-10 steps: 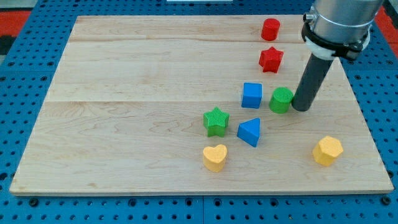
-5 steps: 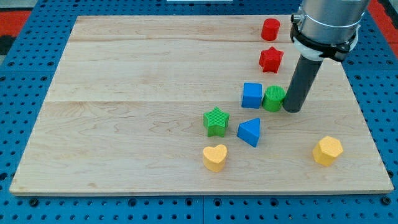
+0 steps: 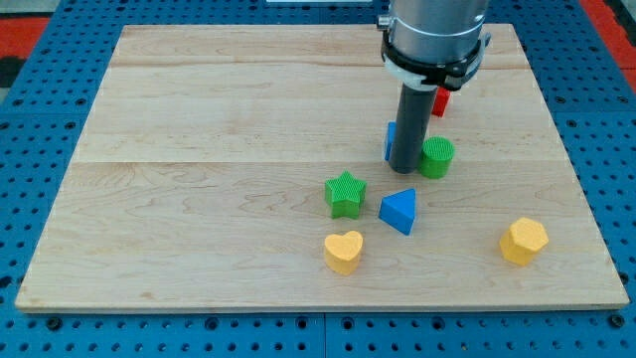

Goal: Slide the green circle towards the red star

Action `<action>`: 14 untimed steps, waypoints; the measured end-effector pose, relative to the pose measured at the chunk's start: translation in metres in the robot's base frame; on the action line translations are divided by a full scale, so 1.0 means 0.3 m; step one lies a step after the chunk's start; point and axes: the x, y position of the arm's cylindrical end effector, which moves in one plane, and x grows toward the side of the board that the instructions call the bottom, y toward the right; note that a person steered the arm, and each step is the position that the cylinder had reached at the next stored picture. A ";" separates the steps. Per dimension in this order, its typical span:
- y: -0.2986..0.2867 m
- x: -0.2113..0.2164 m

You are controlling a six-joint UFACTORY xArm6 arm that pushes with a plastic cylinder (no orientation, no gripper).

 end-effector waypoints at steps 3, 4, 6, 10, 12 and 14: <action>0.014 0.120; 0.022 0.010; 0.036 -0.049; 0.172 0.027; 0.349 -0.043; 0.401 -0.109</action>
